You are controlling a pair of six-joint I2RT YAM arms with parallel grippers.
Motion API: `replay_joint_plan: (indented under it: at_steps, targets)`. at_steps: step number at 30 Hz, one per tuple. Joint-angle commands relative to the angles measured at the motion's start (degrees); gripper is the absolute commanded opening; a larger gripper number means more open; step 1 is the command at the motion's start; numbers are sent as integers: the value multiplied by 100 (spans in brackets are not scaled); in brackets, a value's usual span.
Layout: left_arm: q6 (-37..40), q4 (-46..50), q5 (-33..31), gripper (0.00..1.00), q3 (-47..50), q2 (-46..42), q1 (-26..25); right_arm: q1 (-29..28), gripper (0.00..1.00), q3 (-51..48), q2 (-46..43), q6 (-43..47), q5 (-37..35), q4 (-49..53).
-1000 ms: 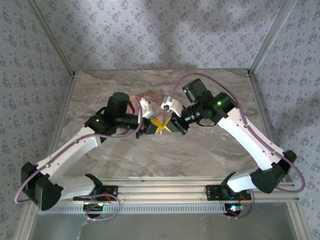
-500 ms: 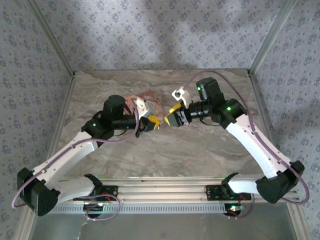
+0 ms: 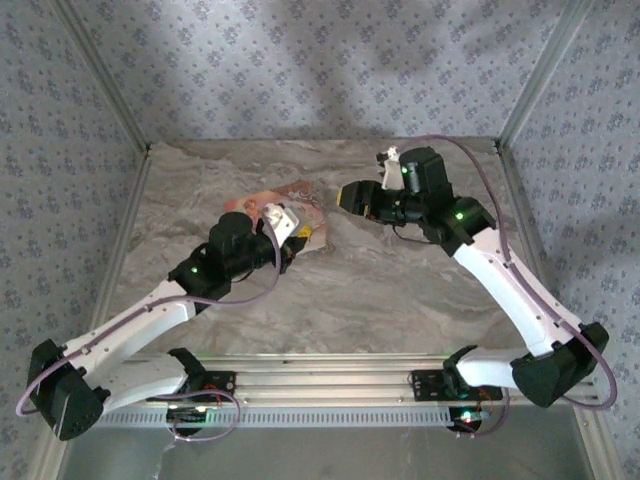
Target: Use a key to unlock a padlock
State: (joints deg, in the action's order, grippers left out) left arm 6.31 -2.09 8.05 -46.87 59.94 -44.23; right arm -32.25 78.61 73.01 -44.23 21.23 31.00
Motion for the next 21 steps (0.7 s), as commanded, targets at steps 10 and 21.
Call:
replay_joint_plan:
  at_steps: [10,21]
  targets:
    - [810,-898,-1183,0,-303,458,-581,-639,46,71,486,-2089,-777,93]
    - [795,-927,-1371,0,-269,509,-631,-608,42,-160,492,-2306,-735,-139]
